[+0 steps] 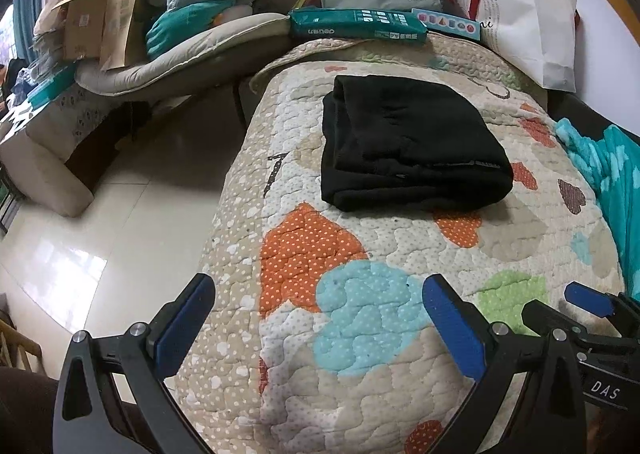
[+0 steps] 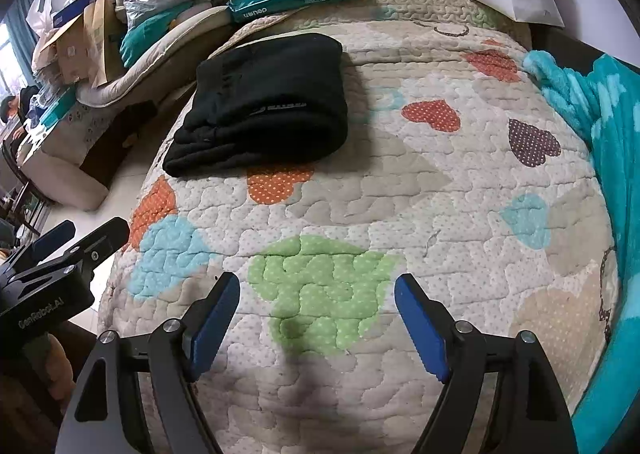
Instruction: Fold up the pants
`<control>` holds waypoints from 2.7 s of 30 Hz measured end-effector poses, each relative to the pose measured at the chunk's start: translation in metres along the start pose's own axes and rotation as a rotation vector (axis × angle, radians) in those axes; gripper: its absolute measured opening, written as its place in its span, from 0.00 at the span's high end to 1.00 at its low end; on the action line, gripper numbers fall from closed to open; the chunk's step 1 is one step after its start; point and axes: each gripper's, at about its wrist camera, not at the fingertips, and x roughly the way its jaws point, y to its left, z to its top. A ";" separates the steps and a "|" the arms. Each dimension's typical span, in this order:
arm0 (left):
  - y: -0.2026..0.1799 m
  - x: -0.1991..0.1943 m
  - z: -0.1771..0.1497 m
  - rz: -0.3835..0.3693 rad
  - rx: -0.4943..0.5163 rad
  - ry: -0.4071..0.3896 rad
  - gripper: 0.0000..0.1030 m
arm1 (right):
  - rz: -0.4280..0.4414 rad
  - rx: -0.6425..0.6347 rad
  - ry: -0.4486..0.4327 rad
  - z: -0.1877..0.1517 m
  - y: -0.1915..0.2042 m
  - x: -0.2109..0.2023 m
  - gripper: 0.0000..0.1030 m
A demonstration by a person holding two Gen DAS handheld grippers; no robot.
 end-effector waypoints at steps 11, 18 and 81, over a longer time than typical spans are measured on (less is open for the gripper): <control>-0.001 0.001 -0.001 -0.004 -0.006 0.015 0.00 | -0.002 -0.011 0.006 -0.001 0.002 0.002 0.18; 0.001 0.004 -0.001 -0.016 -0.017 0.033 0.00 | -0.002 -0.010 0.011 -0.001 0.002 0.002 0.17; 0.008 0.011 -0.002 -0.043 -0.053 0.082 0.00 | -0.006 -0.014 0.039 -0.006 0.004 0.008 0.15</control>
